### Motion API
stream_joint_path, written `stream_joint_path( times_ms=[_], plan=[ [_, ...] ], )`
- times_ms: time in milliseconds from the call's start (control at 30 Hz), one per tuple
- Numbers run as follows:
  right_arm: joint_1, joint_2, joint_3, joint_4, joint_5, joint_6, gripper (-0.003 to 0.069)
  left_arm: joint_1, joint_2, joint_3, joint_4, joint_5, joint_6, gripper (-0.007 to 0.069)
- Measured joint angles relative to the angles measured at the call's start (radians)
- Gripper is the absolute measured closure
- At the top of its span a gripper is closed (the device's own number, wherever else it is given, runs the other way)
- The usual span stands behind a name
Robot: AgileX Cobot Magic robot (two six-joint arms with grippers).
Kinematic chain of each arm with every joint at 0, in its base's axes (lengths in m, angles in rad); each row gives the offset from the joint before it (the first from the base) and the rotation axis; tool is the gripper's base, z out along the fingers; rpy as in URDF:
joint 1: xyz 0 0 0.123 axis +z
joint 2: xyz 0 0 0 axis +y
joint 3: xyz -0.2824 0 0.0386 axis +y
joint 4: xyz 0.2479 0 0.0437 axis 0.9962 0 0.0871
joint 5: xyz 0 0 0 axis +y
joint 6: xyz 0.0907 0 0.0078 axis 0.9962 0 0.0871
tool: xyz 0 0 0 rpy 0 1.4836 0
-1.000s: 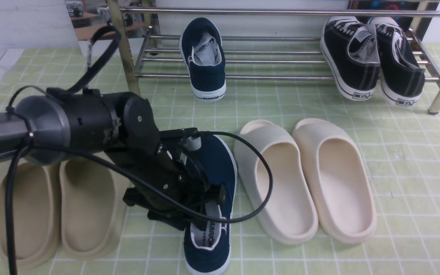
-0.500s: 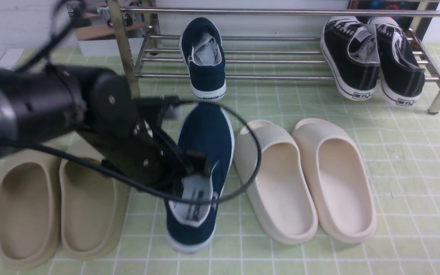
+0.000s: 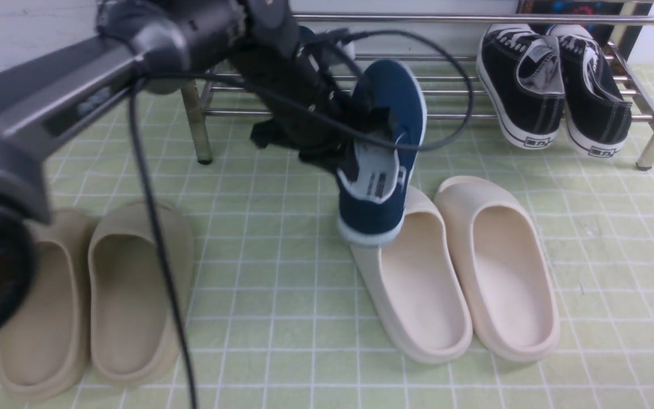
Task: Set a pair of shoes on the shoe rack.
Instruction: Use the left arm to put a shoe into the shoe rack
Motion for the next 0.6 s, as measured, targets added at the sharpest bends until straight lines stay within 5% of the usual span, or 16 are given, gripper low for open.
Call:
stream_joint_path(
  times_ms=[300, 600],
  plan=[
    [0.0, 0.0, 0.0, 0.0, 0.0, 0.0, 0.0421, 0.0, 0.359, -0.588, 0.12, 0.116, -0.12, 0.0634],
    [0.0, 0.0, 0.0, 0.0, 0.0, 0.0, 0.0421, 0.002, 0.452, -0.715, 0.27, 0.053, -0.232, 0.0634]
  ],
)
